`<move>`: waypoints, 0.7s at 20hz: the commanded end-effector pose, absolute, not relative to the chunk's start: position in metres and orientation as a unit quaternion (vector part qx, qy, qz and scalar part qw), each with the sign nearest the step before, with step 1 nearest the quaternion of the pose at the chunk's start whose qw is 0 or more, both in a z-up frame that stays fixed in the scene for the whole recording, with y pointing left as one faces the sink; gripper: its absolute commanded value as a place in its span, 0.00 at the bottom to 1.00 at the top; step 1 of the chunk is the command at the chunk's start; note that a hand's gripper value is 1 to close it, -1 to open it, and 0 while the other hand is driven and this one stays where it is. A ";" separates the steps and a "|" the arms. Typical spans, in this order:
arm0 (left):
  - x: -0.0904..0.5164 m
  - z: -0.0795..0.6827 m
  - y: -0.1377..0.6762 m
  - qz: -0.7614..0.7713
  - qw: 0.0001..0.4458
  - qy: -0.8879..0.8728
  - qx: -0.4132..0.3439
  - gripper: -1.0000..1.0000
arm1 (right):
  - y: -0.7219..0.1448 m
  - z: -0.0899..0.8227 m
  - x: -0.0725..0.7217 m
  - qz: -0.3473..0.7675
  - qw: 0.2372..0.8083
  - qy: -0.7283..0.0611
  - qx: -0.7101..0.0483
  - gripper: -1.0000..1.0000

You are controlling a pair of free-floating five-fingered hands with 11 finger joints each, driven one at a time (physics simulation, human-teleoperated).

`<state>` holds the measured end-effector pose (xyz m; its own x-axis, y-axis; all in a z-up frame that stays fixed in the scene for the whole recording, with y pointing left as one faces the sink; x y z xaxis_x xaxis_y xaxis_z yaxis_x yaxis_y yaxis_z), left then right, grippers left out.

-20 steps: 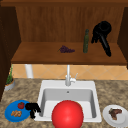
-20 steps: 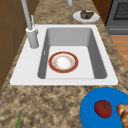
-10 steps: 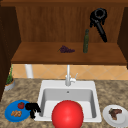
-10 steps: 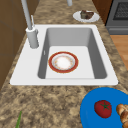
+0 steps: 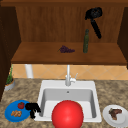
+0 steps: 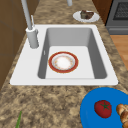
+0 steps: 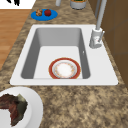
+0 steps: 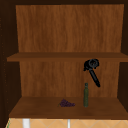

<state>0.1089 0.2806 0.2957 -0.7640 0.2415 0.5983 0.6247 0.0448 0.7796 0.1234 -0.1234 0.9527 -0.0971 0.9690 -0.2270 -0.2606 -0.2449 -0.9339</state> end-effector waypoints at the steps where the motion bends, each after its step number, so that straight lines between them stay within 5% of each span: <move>1: 0.109 0.296 0.281 -0.619 0.155 -0.706 -0.307 0.50 | -0.126 0.939 0.143 0.629 0.464 -0.408 -0.473 0.00; 14: 0.109 0.296 0.281 -0.619 0.155 -0.706 -0.307 0.50 | -0.121 0.909 0.219 0.636 0.475 -0.390 -0.466 0.00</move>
<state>0.1089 0.2806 0.2957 -0.7640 0.2415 0.5983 0.6247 0.0448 0.7796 0.1964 -0.1231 0.9147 -0.1031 0.9680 -0.2287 -0.1988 -0.2453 -0.9488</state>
